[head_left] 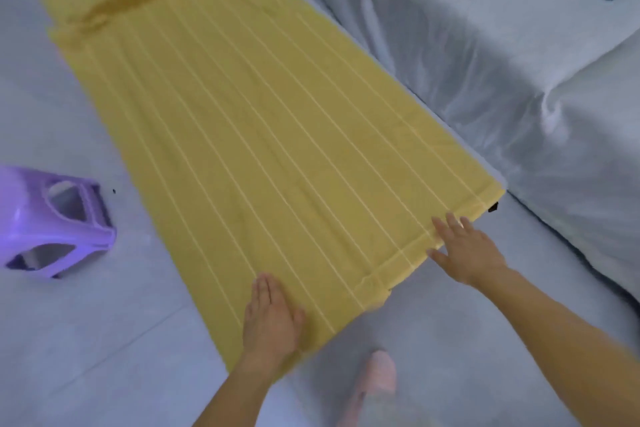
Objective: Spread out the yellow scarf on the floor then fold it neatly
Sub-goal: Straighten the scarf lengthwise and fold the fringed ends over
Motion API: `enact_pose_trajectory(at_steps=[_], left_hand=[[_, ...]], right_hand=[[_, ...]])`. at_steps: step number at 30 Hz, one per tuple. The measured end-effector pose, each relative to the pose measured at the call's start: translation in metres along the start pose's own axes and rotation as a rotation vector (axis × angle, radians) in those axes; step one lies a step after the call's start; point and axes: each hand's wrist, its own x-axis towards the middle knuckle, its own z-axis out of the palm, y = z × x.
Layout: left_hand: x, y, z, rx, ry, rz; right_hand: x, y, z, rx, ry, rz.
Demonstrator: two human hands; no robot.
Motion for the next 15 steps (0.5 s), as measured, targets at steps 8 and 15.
enact_pose_trajectory(at_steps=[8, 15], left_hand=[[0.055, -0.021, -0.022, -0.080, 0.106, -0.202], [0.134, -0.022, -0.029, -0.111, 0.196, -0.363]], right_hand=[[0.097, -0.026, -0.062, -0.183, 0.024, -0.186], [0.211, -0.053, -0.127, -0.145, 0.126, -0.347]])
